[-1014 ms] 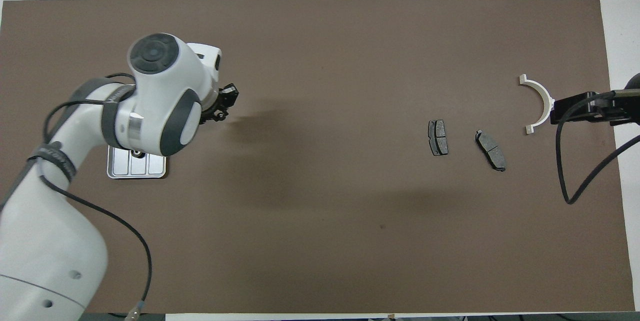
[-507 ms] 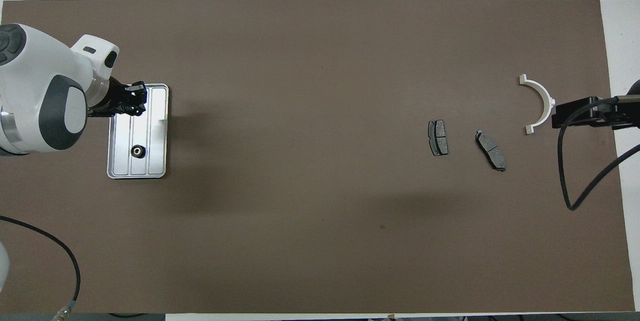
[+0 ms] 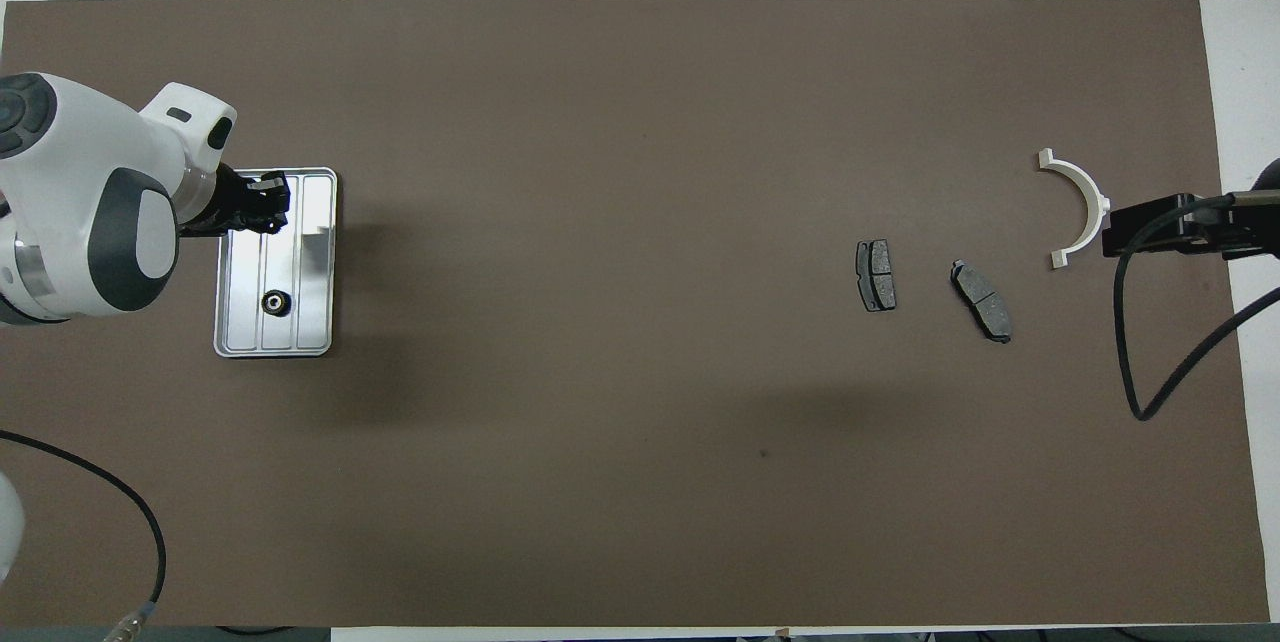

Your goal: Pick bearing gear from pile to tray

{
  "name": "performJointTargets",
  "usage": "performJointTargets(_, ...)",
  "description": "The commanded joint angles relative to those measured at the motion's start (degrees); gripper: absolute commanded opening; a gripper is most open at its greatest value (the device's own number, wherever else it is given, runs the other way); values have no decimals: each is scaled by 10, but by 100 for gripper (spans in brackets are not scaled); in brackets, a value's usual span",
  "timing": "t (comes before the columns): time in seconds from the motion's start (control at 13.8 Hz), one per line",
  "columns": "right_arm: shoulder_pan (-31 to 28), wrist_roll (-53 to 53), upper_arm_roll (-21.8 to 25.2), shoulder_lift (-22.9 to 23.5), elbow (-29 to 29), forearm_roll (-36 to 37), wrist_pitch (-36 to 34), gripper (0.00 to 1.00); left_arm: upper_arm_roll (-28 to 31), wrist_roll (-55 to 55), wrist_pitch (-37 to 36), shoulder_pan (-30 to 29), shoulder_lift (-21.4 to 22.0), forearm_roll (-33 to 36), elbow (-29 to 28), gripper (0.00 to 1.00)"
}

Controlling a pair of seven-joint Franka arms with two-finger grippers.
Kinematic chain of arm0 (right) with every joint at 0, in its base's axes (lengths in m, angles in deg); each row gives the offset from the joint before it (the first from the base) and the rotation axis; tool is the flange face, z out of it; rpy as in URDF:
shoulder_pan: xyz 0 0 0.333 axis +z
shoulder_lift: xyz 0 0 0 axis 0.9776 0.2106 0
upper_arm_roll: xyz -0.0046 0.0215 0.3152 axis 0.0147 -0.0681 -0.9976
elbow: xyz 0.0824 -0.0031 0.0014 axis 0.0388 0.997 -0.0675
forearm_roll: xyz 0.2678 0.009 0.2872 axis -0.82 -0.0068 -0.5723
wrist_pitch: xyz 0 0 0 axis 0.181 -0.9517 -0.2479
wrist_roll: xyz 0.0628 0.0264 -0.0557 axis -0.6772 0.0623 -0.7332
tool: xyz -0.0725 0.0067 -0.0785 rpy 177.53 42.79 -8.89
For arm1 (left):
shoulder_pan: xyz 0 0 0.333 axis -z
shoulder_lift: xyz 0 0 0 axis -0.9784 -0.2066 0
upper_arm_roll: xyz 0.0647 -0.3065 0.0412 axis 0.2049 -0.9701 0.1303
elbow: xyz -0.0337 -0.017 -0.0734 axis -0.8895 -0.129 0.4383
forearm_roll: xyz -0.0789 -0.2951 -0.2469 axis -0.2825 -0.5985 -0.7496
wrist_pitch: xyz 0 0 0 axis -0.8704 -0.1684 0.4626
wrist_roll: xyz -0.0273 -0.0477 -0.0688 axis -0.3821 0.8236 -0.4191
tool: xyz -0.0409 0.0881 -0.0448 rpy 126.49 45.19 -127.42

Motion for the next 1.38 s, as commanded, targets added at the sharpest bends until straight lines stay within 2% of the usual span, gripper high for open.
performJointTargets(0.0, -7, -11, -3, -12, 17, -5, -5, 100, -6, 6, 34, -7, 6, 7, -30, 0)
performJointTargets(1.23, -2, -15, -3, -10, 16, -8, 6, 100, -6, 22, 76, -16, -5, 8, -52, 0)
performJointTargets(1.3, -2, -15, -3, -10, 16, -10, 6, 100, -6, 23, 81, -17, -5, 8, -54, 7)
